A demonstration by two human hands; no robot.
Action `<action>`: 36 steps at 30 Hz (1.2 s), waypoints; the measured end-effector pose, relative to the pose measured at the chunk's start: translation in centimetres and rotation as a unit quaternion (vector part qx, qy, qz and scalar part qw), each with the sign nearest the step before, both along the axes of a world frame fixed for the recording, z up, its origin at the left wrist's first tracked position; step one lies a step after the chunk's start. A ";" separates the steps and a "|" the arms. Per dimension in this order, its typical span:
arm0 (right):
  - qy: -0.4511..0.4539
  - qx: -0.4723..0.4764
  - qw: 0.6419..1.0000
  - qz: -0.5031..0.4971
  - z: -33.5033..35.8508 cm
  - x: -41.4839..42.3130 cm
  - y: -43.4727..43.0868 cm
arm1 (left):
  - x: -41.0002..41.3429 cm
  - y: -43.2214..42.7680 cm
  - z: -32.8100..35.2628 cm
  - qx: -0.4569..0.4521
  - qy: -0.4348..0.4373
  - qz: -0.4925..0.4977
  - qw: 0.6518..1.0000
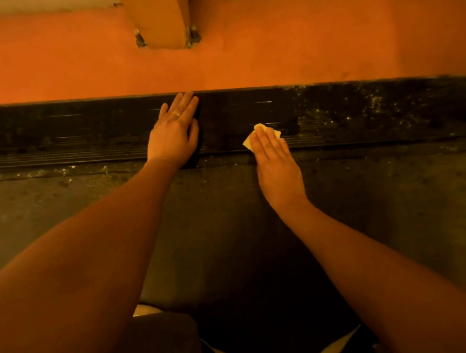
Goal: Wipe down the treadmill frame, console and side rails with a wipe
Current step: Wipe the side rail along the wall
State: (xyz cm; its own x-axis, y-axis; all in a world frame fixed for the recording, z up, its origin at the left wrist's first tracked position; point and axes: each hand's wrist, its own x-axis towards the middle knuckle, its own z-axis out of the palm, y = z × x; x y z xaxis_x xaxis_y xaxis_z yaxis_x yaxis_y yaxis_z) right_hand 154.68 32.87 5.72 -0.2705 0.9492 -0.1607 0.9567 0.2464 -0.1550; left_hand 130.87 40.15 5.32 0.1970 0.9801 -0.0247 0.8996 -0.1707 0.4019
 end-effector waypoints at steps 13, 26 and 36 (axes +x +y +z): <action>-0.010 -0.084 0.995 0.046 2.0 4.3 0.8 | 8.0 0.8 -0.5 0.025 0.002 -0.056 0.998; 0.023 -0.041 0.996 0.077 2.1 6.1 1.3 | 8.2 0.7 -0.5 0.034 0.013 -0.049 0.998; -0.014 -0.080 0.992 0.093 2.6 7.6 0.8 | 8.3 0.6 -0.4 0.030 0.013 -0.043 0.999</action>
